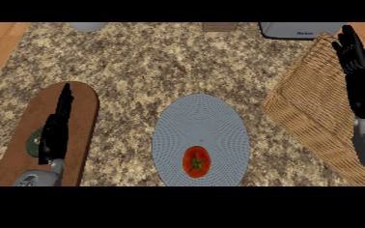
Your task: Pick the tomato from the placemat and place it in the basket
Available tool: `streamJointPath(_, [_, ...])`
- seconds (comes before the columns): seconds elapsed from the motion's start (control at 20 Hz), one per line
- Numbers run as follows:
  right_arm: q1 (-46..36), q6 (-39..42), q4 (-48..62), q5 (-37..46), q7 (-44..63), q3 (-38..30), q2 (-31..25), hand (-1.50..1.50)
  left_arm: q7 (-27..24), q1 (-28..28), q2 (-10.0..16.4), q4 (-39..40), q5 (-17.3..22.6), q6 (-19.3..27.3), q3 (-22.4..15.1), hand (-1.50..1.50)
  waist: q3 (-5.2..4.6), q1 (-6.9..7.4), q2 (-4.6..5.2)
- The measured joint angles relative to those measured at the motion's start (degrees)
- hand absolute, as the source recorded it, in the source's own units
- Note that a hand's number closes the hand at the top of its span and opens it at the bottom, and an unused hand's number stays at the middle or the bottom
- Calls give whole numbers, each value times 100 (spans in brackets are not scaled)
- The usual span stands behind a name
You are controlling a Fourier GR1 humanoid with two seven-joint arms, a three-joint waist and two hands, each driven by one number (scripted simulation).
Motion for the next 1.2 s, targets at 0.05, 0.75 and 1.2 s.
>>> streamJointPath(0.05, [-38, -4, 9, 15, -67, 40, 76, 150, 16, 6, 14, -1, 61, -93, 22, 0, 46, 19, -24])
streamJointPath(0.75, [-248, -322, -1289, 2456, -1552, 3167, 1555, -150, 1178, -622, 235, -176, 959, -1256, 128, 0, 195, 130, -155])
streamJointPath(1.2, [-204, -878, -1490, 4942, 1477, 4868, 2692, -150, 1488, -696, 514, -169, 1233, -1551, 431, 0, 184, -54, -233])
